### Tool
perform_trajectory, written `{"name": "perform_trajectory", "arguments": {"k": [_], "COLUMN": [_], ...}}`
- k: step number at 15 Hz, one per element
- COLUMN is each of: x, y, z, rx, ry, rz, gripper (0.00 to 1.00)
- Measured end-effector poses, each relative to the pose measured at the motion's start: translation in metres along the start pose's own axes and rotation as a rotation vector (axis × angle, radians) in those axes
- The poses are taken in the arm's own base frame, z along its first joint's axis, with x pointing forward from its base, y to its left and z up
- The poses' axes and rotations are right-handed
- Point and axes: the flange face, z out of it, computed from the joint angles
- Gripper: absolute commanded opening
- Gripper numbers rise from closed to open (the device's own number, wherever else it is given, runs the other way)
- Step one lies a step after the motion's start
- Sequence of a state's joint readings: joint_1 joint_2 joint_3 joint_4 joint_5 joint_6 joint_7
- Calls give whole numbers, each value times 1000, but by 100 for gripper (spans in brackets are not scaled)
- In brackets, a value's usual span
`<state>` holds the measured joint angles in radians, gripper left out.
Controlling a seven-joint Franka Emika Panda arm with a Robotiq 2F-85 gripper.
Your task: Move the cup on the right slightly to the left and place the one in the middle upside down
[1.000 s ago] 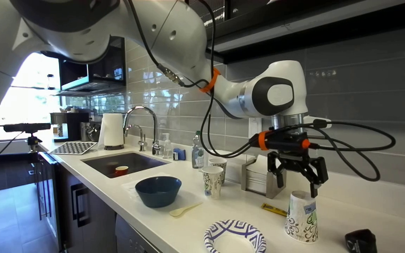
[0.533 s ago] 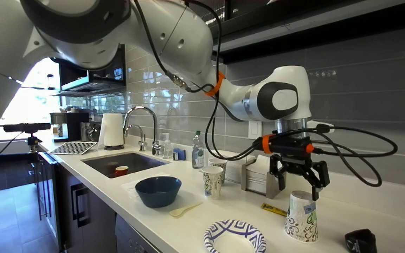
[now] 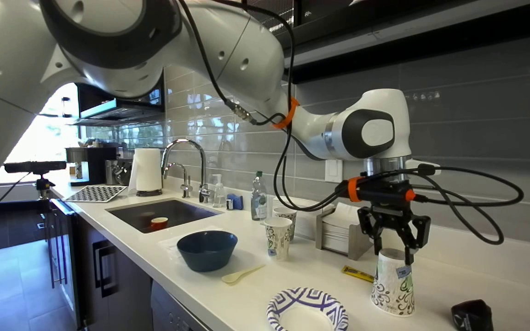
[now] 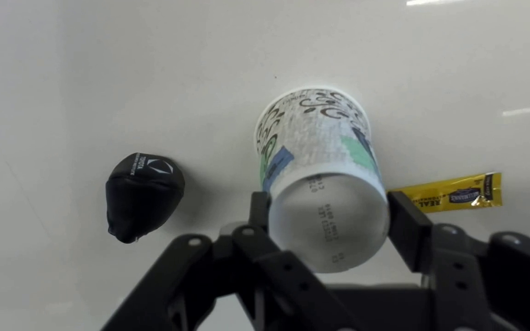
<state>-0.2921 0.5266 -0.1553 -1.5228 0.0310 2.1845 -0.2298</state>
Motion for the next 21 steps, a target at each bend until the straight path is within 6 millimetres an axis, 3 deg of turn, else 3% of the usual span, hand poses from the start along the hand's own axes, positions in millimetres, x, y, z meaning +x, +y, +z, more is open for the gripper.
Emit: {"name": "perform_trajectory", "arguments": {"k": [7,12,16,21], "x": [7,8,1,-19], "y": [0,-6,-12,-24], "z": [-2,-21,-39,-41], "rx": [1,5,18,42], "ry": [3,19,-5,-55], "rz": [-2,-11,-17,-28], "gripper": [40,40,40,40]}}
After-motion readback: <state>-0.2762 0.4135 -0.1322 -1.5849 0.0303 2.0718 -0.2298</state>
